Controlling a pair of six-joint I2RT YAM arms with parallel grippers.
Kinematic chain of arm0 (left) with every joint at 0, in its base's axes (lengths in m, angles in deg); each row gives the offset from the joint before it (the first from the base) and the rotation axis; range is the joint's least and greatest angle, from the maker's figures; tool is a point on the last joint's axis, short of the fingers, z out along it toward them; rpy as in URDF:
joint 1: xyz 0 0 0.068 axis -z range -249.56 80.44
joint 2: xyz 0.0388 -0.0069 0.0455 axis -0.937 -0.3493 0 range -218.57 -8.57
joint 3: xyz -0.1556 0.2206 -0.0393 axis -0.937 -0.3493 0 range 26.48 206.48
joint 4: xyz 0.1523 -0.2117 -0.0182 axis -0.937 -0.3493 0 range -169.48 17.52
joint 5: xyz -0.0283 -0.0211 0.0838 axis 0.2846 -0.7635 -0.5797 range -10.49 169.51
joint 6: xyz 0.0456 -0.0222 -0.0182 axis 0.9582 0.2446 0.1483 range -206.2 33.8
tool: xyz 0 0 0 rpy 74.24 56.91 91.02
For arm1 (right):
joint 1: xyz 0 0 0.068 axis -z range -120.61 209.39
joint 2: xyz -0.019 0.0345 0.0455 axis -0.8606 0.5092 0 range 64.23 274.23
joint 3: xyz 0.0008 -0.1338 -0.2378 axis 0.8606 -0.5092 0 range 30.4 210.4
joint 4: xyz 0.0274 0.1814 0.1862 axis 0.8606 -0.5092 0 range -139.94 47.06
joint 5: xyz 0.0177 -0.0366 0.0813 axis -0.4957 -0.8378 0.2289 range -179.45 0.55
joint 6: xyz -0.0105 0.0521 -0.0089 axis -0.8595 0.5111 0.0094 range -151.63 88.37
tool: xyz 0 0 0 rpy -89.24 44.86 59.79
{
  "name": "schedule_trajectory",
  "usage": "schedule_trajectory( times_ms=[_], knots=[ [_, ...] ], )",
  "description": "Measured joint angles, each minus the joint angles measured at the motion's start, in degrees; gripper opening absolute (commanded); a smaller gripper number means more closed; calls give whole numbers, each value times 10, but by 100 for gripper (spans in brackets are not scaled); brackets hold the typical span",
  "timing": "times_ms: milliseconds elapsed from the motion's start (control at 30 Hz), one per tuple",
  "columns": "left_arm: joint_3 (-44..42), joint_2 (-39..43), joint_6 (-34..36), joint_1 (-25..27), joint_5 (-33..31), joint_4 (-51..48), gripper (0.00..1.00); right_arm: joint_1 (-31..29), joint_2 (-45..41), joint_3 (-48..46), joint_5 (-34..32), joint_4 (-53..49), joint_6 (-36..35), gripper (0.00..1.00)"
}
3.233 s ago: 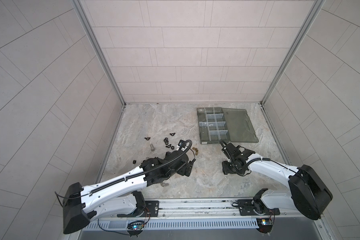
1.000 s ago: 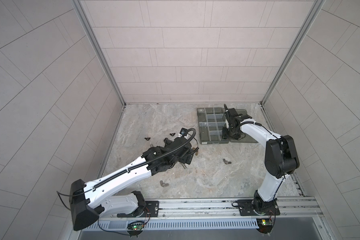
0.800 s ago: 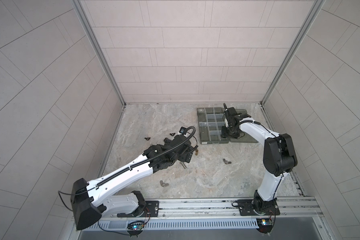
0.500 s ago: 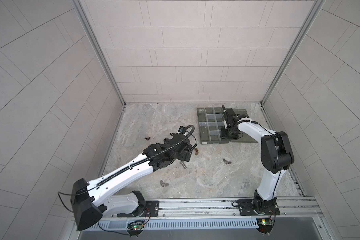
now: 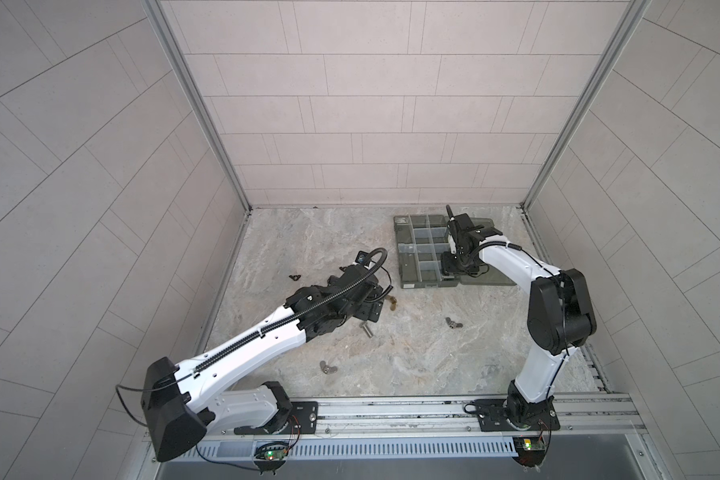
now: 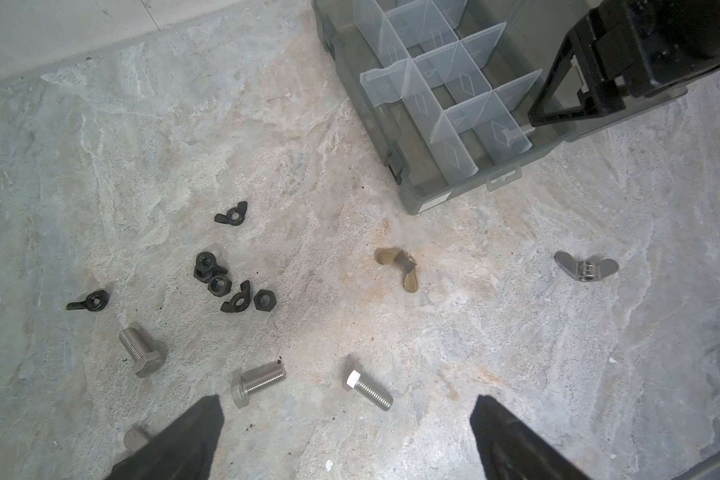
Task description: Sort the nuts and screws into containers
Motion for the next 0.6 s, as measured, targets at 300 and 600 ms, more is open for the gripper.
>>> schedule_trajectory(
  times_ms=[300, 600],
  knots=[
    [-67, 100, -85, -6, -2, -37, 100, -138, -80, -17, -10, -2, 2, 65],
    [-91, 206, -168, -7, -50, -137, 100, -279, -111, -128, 28, 51, 44, 53]
  ],
)
